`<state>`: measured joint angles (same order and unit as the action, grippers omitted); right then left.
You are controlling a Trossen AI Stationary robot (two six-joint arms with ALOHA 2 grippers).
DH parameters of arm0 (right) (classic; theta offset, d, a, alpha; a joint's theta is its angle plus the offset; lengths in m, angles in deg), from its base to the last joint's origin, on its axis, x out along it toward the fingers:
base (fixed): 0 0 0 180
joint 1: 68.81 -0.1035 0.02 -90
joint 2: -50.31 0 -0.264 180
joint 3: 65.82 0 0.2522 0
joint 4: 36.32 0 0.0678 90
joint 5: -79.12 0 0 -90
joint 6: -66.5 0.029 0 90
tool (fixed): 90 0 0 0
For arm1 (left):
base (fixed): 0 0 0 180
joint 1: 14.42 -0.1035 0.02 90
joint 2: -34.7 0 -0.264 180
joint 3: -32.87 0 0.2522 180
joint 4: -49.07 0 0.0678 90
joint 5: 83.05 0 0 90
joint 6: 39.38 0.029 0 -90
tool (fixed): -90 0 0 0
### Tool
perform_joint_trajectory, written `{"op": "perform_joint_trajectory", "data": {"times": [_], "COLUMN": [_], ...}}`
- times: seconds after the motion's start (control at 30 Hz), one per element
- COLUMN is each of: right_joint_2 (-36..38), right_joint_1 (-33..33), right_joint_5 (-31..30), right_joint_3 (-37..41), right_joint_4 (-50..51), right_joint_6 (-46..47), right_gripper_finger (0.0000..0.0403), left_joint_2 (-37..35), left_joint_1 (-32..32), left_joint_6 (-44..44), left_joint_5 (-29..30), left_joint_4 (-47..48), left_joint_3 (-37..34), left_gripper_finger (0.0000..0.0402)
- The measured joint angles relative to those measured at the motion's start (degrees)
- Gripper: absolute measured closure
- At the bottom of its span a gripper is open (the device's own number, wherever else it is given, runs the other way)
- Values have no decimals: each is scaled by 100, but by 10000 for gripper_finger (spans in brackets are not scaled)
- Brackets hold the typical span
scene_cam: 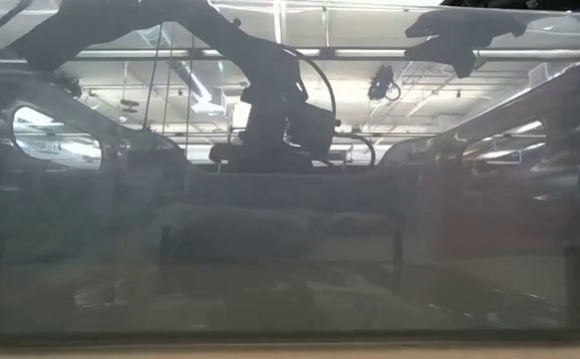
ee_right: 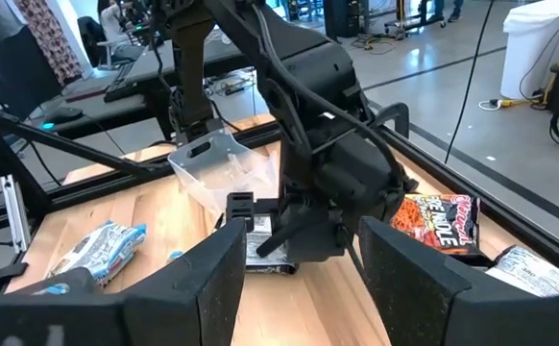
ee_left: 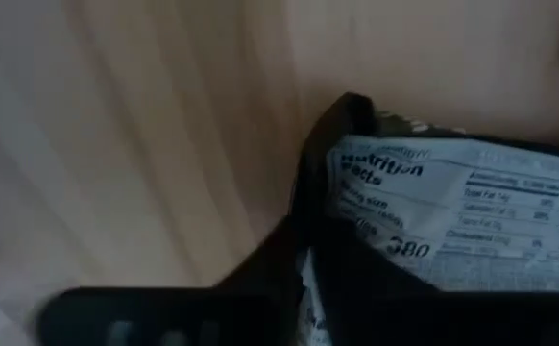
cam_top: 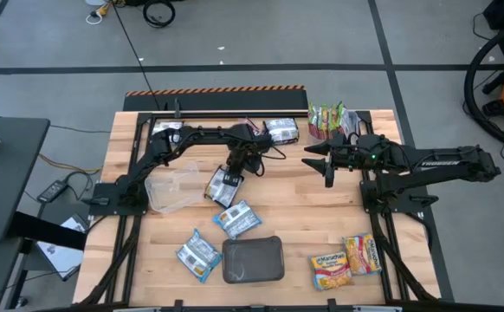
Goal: Sort Maruchan noodles
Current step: Put the black noodle pack into the bottom transparent bin
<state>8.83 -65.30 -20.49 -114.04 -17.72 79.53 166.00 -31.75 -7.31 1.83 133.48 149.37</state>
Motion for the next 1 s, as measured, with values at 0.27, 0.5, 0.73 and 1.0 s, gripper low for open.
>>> {"op": "perform_joint_trajectory", "data": {"times": [0.27,0.5,0.73,1.0], "right_joint_2": [42,42,42,39], "right_joint_1": [13,79,79,74], "right_joint_5": [-114,-128,-127,-125], "right_joint_3": [0,0,0,0], "right_joint_4": [0,34,116,310], "right_joint_6": [-187,-214,70,243], "right_gripper_finger": [195,194,195,195], "left_joint_2": [-164,-527,-544,-542], "left_joint_1": [-38,-56,-63,-211], "left_joint_6": [-311,-697,-583,-591], "left_joint_5": [-157,-540,-493,-258], "left_joint_4": [1112,1499,1218,740], "left_joint_3": [516,715,249,-316], "left_gripper_finger": [397,393,307,192]}}
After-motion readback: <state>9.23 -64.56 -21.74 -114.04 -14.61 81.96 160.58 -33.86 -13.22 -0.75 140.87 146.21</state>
